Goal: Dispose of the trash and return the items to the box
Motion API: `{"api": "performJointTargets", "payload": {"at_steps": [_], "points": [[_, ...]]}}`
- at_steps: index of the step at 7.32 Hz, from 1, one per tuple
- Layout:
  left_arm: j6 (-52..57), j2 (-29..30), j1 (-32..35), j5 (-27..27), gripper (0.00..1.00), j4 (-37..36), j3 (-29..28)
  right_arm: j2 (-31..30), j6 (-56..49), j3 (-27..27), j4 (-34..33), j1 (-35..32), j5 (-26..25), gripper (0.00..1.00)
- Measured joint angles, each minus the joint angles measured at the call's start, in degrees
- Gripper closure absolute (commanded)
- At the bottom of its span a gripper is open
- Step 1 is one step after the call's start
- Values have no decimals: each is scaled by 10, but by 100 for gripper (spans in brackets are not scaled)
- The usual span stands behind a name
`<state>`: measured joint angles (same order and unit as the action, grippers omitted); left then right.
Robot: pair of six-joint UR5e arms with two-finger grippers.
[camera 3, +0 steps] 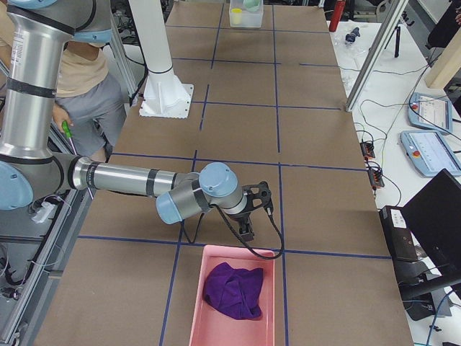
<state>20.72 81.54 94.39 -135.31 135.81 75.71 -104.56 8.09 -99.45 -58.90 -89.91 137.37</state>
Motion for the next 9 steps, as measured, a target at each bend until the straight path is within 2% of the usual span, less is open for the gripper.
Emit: {"api": "performJointTargets", "payload": {"at_steps": [1,3,4,5,7,9], "points": [[-12,-1,-2,2,0,14,-2,0,3,-1,0,0,0,0],[-35,-2,-5,3,0,21,13,0,7,-1,-1,0,0,0],[-80,-4,-14,3,0,15,46,2,12,-1,-4,1,0,0],[-130,-6,-30,4,0,-15,94,5,26,-2,-7,6,-1,0],[-168,-4,-55,6,0,-151,209,7,45,-3,-9,17,-5,0],[-161,-16,-62,4,0,-235,252,3,47,-5,-13,47,-11,0]]}}
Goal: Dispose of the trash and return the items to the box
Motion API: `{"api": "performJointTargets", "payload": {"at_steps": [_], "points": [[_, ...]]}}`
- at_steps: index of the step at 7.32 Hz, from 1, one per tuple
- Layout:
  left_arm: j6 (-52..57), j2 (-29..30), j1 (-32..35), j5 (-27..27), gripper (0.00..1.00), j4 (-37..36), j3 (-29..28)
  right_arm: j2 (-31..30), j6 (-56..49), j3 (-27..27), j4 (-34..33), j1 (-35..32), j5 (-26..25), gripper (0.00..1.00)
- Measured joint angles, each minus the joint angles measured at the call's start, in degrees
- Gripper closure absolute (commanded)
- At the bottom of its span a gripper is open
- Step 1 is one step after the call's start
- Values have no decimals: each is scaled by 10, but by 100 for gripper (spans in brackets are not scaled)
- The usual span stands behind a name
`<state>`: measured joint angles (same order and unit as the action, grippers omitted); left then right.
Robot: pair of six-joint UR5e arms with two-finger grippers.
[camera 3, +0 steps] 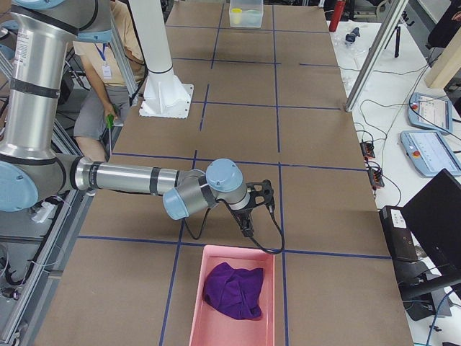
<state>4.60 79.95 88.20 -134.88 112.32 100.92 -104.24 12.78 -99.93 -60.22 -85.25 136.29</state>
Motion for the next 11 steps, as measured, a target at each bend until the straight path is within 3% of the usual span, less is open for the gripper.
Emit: {"api": "performJointTargets", "payload": {"at_steps": [2,4,11], "points": [[0,-20,2,-1,0,-111,13,-9,-1,-11,-68,12,-1,0],[2,-30,7,10,0,-176,24,-19,-6,-25,-143,7,-8,0],[4,-33,10,14,0,-189,18,-21,-128,-22,-156,0,-36,0]]}}
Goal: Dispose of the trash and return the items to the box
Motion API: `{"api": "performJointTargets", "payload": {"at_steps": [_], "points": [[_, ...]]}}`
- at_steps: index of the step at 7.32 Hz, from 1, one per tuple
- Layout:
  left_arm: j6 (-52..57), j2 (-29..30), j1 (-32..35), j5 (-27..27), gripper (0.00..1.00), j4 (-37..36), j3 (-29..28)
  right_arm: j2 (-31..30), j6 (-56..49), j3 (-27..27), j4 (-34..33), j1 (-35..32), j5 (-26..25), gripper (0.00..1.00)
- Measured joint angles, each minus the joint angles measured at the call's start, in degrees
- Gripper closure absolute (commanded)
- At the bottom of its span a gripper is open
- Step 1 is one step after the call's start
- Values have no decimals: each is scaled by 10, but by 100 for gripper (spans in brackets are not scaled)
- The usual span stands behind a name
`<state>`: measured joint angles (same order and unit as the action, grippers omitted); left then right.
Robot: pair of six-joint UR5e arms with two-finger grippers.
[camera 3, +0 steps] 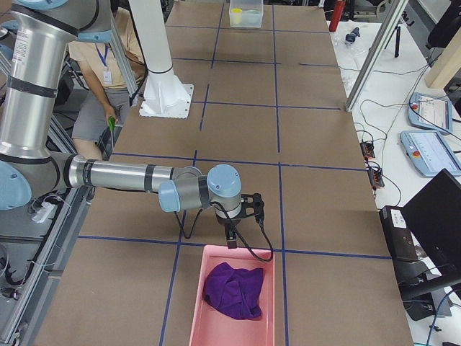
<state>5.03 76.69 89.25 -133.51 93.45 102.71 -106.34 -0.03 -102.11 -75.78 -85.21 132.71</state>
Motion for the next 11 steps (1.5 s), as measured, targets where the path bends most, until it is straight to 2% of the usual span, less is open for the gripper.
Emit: {"api": "performJointTargets", "payload": {"at_steps": [4,7,11], "points": [[1,-1,2,-3,0,1,11,16,-15,8,-15,2,5,0],[1,-1,4,-4,0,1,23,60,-57,-14,-133,-19,8,0],[1,1,6,-4,0,1,28,57,-112,-14,-147,-28,7,0]]}}
